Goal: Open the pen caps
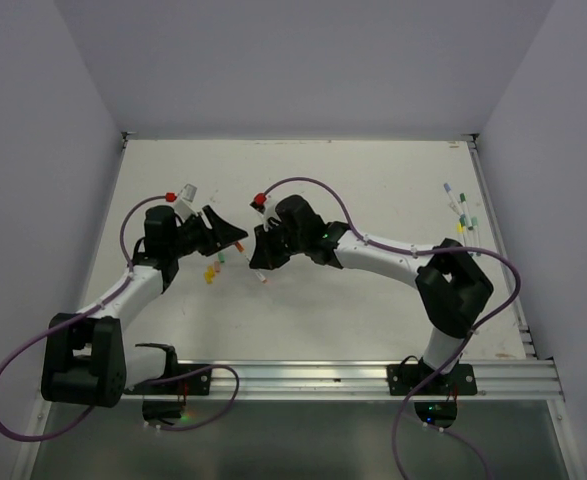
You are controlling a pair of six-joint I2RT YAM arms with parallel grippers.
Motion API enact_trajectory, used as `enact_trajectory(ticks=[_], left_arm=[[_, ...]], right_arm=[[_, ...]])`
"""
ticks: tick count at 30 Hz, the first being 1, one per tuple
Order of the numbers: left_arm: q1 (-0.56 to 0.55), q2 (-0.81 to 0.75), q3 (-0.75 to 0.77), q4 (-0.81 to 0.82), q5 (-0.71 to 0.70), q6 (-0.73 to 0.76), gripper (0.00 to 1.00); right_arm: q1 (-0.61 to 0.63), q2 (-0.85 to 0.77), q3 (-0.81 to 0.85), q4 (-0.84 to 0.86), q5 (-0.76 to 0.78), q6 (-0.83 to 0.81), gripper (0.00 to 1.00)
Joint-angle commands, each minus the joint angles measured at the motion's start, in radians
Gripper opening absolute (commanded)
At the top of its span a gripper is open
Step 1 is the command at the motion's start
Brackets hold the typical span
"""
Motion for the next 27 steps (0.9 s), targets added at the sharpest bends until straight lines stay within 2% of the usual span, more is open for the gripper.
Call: enact_trajectory(ticks=[1, 12, 16, 25, 27], left_arm=[[0.004, -0.016, -0.020, 0.056, 0.011, -0.012, 0.57], [0.003, -0.034, -0.057, 0.084, 0.003, -0.036, 0.43], [0.003, -0.036, -0.055, 0.090, 0.006, -0.039, 0.34], [0.001, -0.037, -0.064, 0.083, 0.001, -0.036, 0.31], [0.001, -0.039, -0.064, 0.083, 0.003, -0.036, 0.23]], right_arm=[[0.003, 0.011, 0.051, 0.047, 0.005, 0.015, 0.00], [0.003, 0.042, 0.063, 0.077, 0.012, 0.038, 0.00], [0.006, 0.048, 0.067, 0.082, 0.015, 0.043, 0.00], [0.006, 0.054, 0.088, 0.083, 0.026, 0.061, 0.00], [0.006, 0.061, 0.096, 0.083, 0.018, 0.060, 0.00]])
